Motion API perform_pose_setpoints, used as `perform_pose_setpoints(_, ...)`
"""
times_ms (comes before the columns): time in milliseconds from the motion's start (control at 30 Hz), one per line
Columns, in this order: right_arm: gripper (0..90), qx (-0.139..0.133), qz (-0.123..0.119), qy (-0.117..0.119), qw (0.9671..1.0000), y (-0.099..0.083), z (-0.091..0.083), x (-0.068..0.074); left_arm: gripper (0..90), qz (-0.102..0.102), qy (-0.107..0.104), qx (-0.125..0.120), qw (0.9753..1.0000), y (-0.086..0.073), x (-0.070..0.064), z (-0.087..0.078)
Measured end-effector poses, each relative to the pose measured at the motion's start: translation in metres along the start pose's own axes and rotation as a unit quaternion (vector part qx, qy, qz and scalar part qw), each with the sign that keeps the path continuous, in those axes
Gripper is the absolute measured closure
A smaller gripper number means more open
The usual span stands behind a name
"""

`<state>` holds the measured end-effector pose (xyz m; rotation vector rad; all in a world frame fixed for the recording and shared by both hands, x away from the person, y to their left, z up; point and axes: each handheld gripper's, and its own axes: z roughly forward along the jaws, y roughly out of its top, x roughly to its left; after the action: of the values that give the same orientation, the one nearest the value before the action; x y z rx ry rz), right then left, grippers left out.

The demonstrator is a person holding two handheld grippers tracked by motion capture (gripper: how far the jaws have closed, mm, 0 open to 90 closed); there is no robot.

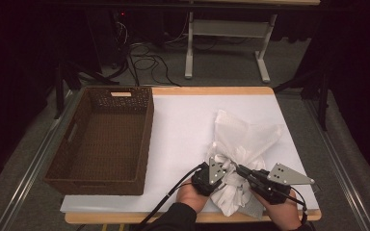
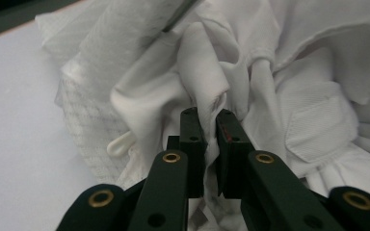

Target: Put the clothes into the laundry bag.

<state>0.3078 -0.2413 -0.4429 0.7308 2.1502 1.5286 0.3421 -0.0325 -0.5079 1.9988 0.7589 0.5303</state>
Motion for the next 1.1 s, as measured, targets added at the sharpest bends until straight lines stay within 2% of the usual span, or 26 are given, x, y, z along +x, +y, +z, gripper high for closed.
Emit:
perform_pose_setpoints(267, 89.6, -0.001, -0.005, 0.003, 1.0000, 0.000, -0.001, 0.002, 83.0, -0.035, 0.016, 0.019, 0.9991, 0.002, 0.006, 0.008)
perform_pose_setpoints(433, 89.6, 0.001, -0.002, 0.001, 1.0000, -0.002, -0.001, 0.000, 79.4, -0.063, 0.021, 0.008, 0.9978, 0.003, 0.009, 0.010)
perform_pose_setpoints(500, 89.5, 0.001, 0.001, 0.000, 1.0000, -0.002, -0.001, -0.001, 70.4, -0.074, 0.011, -0.008, 0.9972, 0.002, 0.011, 0.006)
perform_pose_setpoints(533, 89.5, 0.001, 0.000, -0.001, 1.0000, -0.002, -0.002, -0.002, 63.9, -0.080, -0.001, -0.017, 0.9967, 0.002, 0.012, 0.002)
perform_pose_setpoints(567, 89.6, 0.003, 0.002, -0.004, 1.0000, -0.002, -0.002, -0.002, 57.8, -0.078, -0.009, -0.021, 0.9967, 0.002, 0.012, -0.004)
perform_pose_setpoints(667, 89.5, 0.003, 0.002, -0.005, 1.0000, -0.004, -0.002, -0.004, 46.1, -0.066, -0.004, -0.035, 0.9972, 0.002, 0.011, -0.019)
perform_pose_setpoints(733, 89.5, 0.003, 0.002, -0.005, 1.0000, -0.004, -0.002, -0.004, 38.7, -0.069, -0.012, -0.047, 0.9964, -0.001, 0.012, -0.031)
perform_pose_setpoints(867, 89.5, 0.007, 0.001, -0.004, 1.0000, -0.004, -0.002, -0.003, 25.3, -0.069, -0.034, -0.039, 0.9963, -0.015, 0.010, -0.039)
perform_pose_setpoints(933, 89.5, 0.009, 0.001, -0.006, 0.9999, -0.004, -0.001, -0.002, 24.2, -0.066, -0.033, -0.017, 0.9971, -0.021, 0.010, -0.033)
perform_pose_setpoints(1000, 89.5, 0.011, 0.001, -0.006, 0.9999, -0.004, 0.000, -0.001, 26.6, -0.077, -0.037, 0.003, 0.9964, -0.022, 0.012, -0.023)
perform_pose_setpoints(1100, 89.5, 0.015, -0.002, -0.007, 0.9999, -0.005, 0.000, -0.001, 40.5, -0.095, -0.049, -0.001, 0.9942, -0.019, 0.014, -0.013)
